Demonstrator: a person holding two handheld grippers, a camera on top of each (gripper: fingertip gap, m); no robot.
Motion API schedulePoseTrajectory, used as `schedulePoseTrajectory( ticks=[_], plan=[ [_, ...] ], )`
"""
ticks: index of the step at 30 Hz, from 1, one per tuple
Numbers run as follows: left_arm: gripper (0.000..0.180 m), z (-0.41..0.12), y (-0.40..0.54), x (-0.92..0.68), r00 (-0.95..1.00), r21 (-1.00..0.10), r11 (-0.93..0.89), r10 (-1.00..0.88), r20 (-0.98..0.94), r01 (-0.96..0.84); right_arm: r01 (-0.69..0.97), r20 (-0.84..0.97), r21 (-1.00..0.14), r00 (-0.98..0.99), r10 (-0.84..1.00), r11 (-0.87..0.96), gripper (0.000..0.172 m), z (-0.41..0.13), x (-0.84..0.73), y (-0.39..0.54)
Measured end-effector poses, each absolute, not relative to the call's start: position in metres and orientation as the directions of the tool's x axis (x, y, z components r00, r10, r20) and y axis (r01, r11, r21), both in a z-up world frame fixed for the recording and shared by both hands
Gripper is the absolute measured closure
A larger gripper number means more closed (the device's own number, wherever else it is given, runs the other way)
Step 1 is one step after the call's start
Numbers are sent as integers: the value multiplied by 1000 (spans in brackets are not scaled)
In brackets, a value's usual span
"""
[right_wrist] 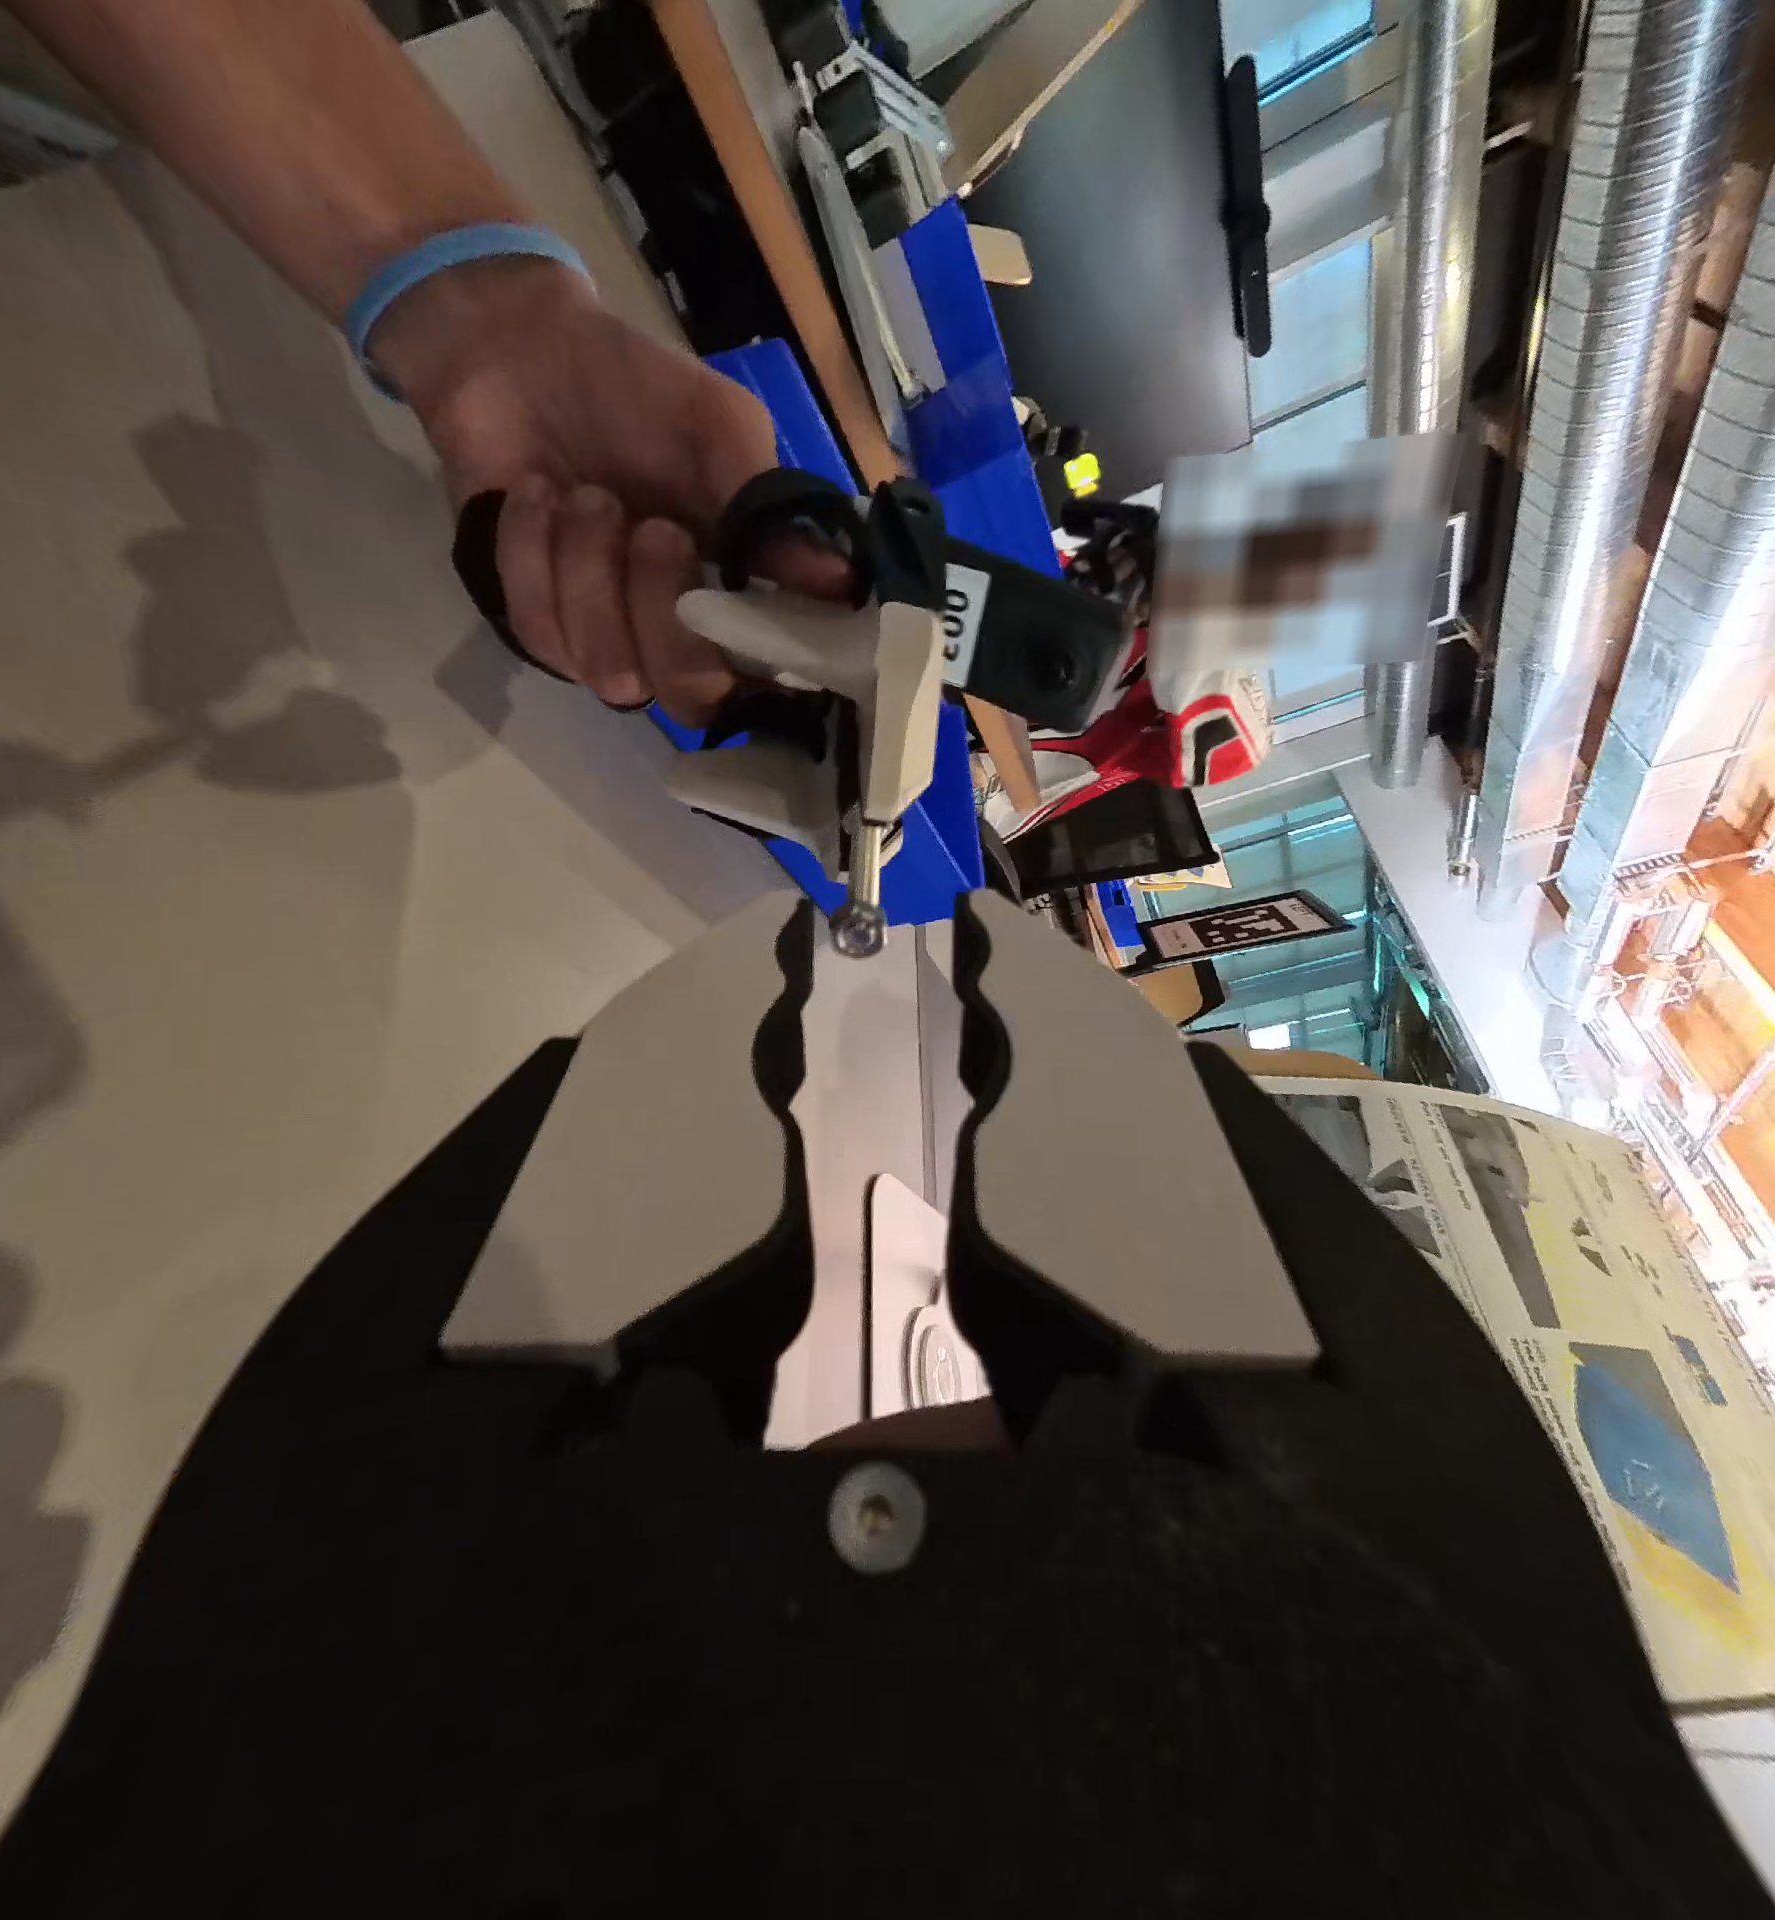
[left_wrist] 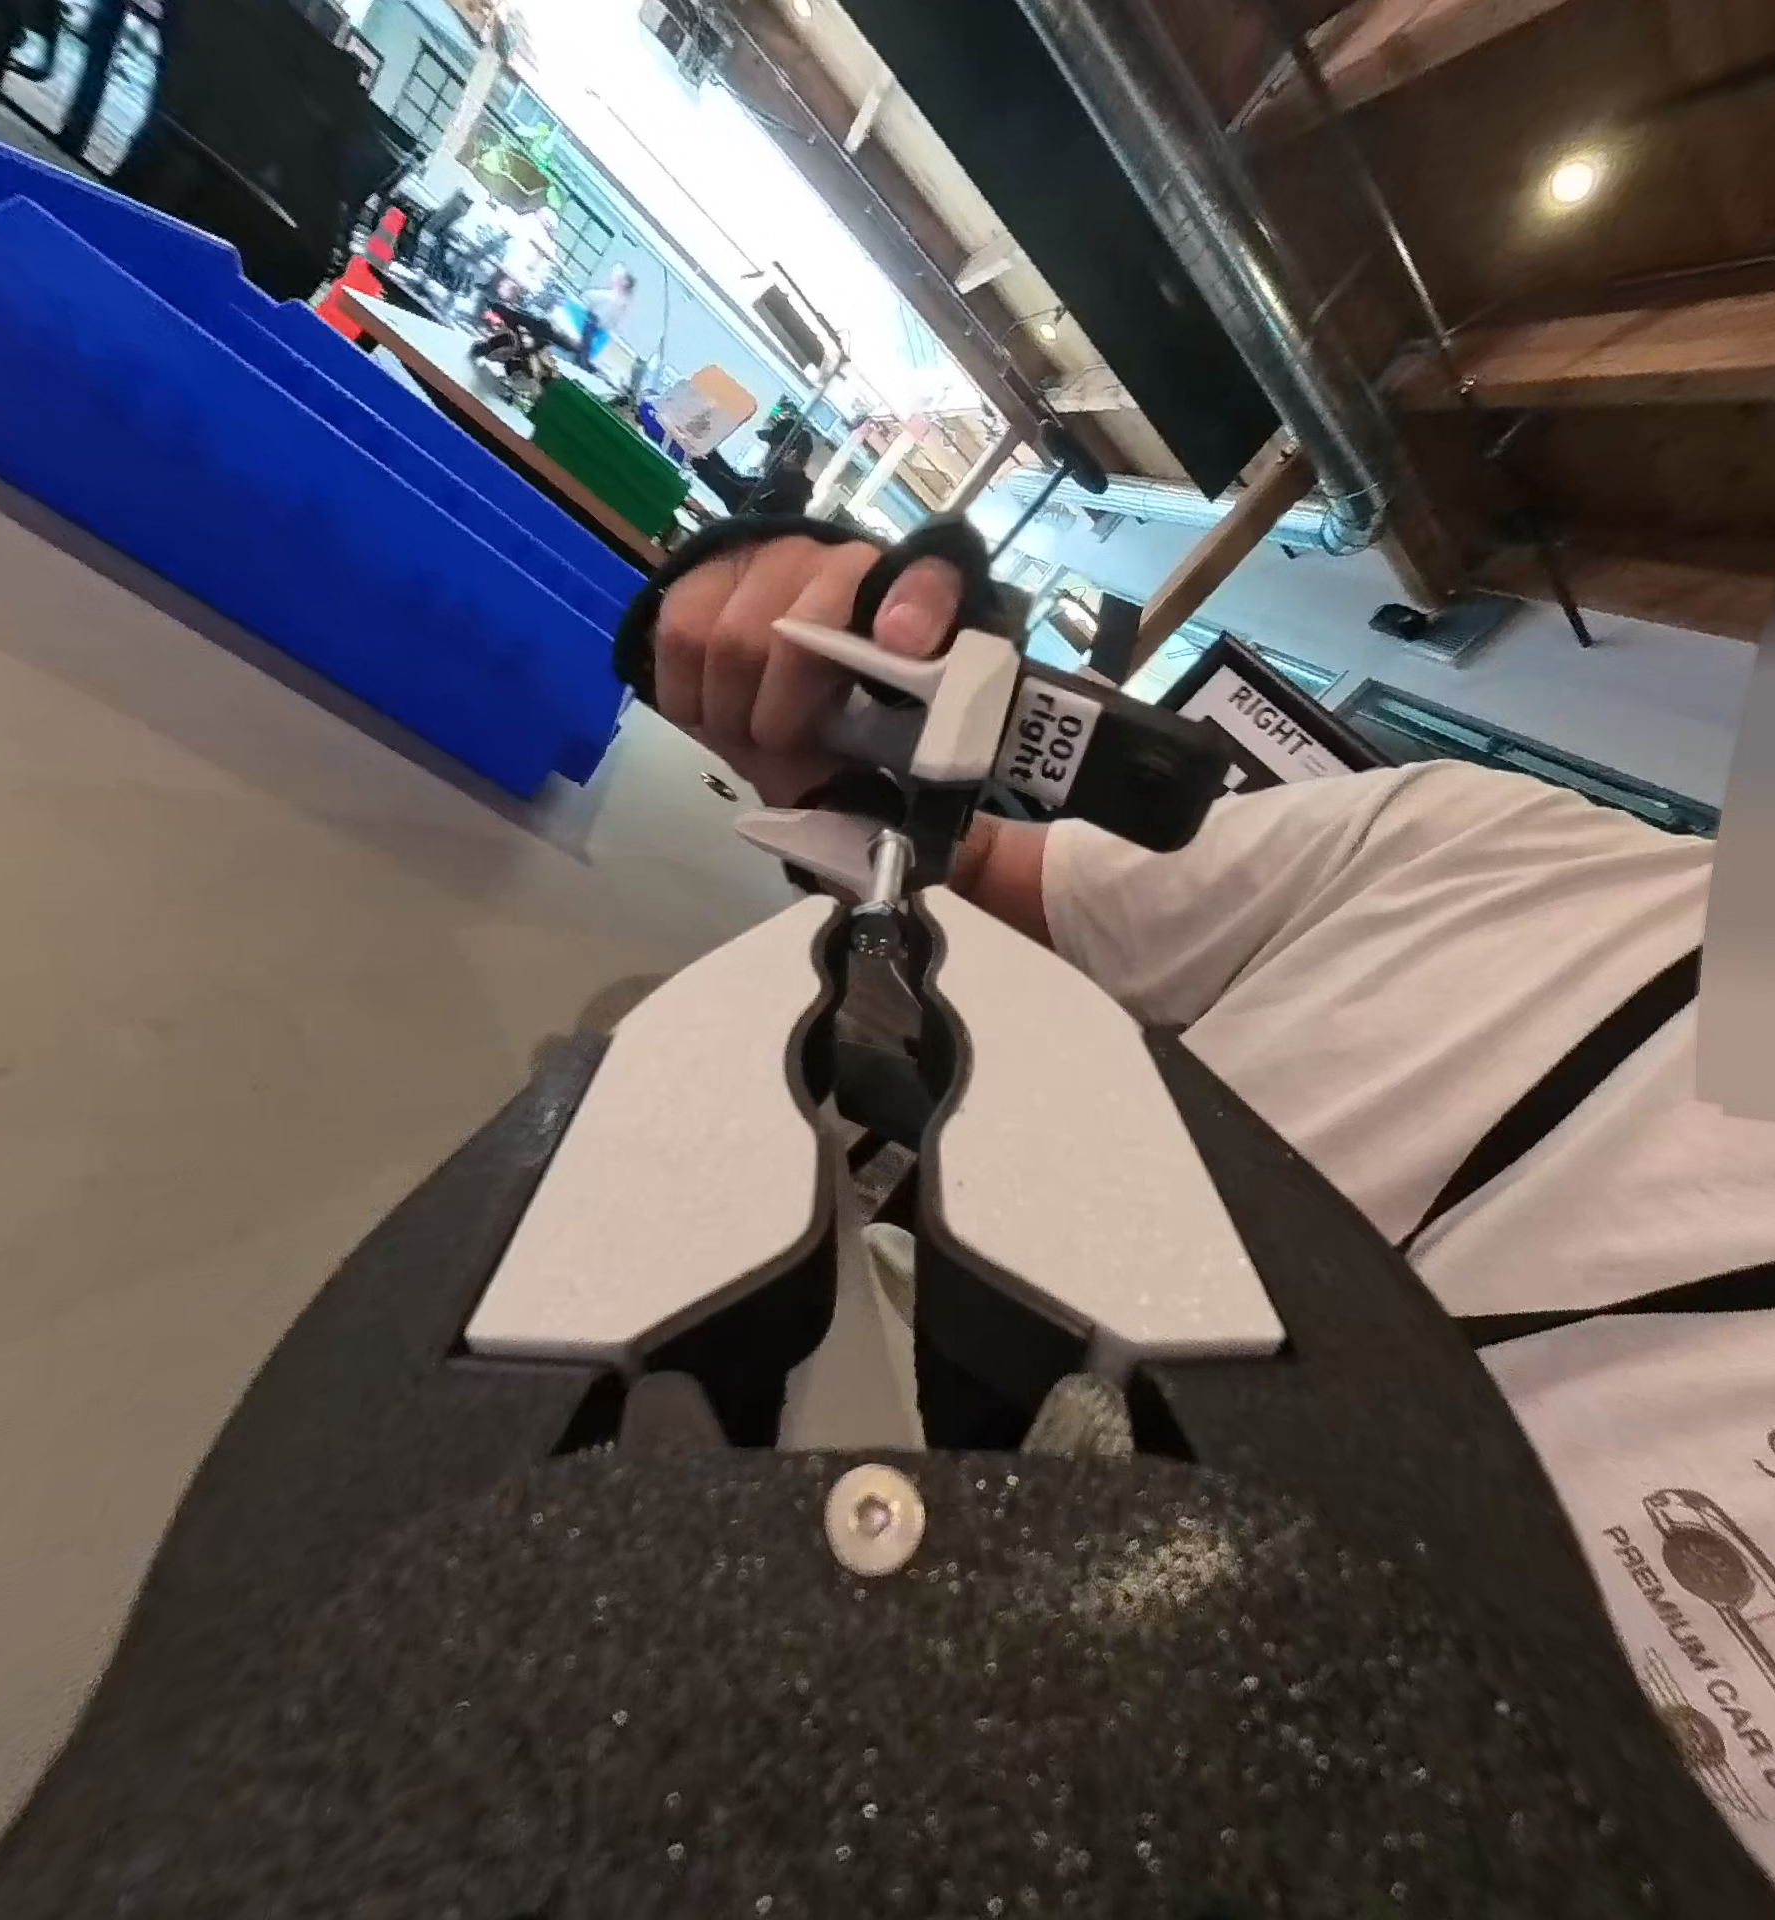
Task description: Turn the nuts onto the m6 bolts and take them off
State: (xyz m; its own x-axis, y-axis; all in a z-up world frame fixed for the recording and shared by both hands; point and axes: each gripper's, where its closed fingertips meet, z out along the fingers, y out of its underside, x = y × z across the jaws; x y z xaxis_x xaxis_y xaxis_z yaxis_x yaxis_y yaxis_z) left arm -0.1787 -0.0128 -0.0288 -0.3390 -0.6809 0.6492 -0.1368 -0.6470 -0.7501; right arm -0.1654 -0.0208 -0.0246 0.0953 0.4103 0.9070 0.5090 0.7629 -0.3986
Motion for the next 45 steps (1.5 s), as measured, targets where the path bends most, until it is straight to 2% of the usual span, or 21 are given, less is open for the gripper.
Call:
schedulePoseTrajectory(
  ticks=[2,5,7,9,12,15,17,20,22,23,24,26,27,28,30,31,33,35,37,43,45],
  plan=[
    [171,-26,-16,-179,-364,-747,-651,-668,649,-135,523,905,-391,68,420,757,148,-30,-166,-18],
    [171,-29,-16,-177,-342,-760,-633,-688,639,-147,511,891,-417,64,450,752,161,-32,-167,-20],
    [171,-30,-16,-178,-332,-772,-618,-704,628,-150,505,854,-481,84,513,717,161,-33,-167,-20],
    [171,-30,-15,-179,-303,-806,-576,-750,587,-136,485,767,-602,129,629,635,162,-33,-168,-18],
    [171,-34,-12,-180,-205,-886,-444,-862,463,-133,395,451,-849,197,871,350,162,-38,-169,-13],
    [171,-37,-5,-180,-86,-946,-289,-949,303,-145,269,48,-963,239,970,-19,162,-43,-170,-9],
    [171,-40,-2,-182,-23,-967,-191,-980,197,-167,181,-265,-935,223,938,-307,162,-47,-173,-8],
    [171,-43,-2,-183,21,-976,-91,-996,88,-197,57,-649,-749,143,747,-661,162,-46,-175,-11],
    [171,-45,-2,-183,30,-975,-66,-998,60,-211,0,-798,-599,84,597,-801,162,-43,-174,-11],
    [171,-44,-3,-183,26,-976,-72,-997,68,-206,-17,-820,-570,67,568,-821,162,-42,-174,-12],
    [171,-41,-4,-183,9,-977,-90,-996,90,-192,-17,-800,-598,64,596,-801,162,-40,-175,-14],
    [171,-35,-7,-184,-33,-977,-146,-988,153,-158,26,-672,-736,94,735,-676,157,-40,-176,-19],
    [171,-33,-7,-185,-49,-974,-175,-982,184,-142,51,-576,-808,135,806,-587,138,-42,-175,-19],
    [171,-31,-7,-187,-71,-970,-208,-973,218,-128,100,-448,-877,191,874,-471,120,-46,-173,-18],
    [171,-29,-6,-190,-102,-956,-274,-953,284,-106,277,-46,-952,295,955,-131,112,-56,-164,-10],
    [171,-28,-5,-191,-116,-946,-309,-941,319,-98,371,206,-926,323,924,77,112,-56,-157,-4],
    [171,-28,-5,-191,-163,-916,-389,-902,401,-97,527,622,-731,254,741,433,119,-53,-151,-5],
    [171,-31,-7,-191,-209,-884,-454,-859,468,-114,610,828,-508,151,541,608,125,-49,-152,-8],
    [171,-37,-8,-188,-227,-862,-489,-832,506,-130,635,887,-406,101,451,657,123,-46,-156,-9],
    [171,-44,-12,-183,-260,-839,-523,-797,544,-150,600,915,-343,39,402,723,142,-45,-169,-17],
    [171,-46,-15,-182,-271,-839,-520,-795,543,-160,592,902,-362,27,431,720,160,-49,-171,-17]
  ],
)
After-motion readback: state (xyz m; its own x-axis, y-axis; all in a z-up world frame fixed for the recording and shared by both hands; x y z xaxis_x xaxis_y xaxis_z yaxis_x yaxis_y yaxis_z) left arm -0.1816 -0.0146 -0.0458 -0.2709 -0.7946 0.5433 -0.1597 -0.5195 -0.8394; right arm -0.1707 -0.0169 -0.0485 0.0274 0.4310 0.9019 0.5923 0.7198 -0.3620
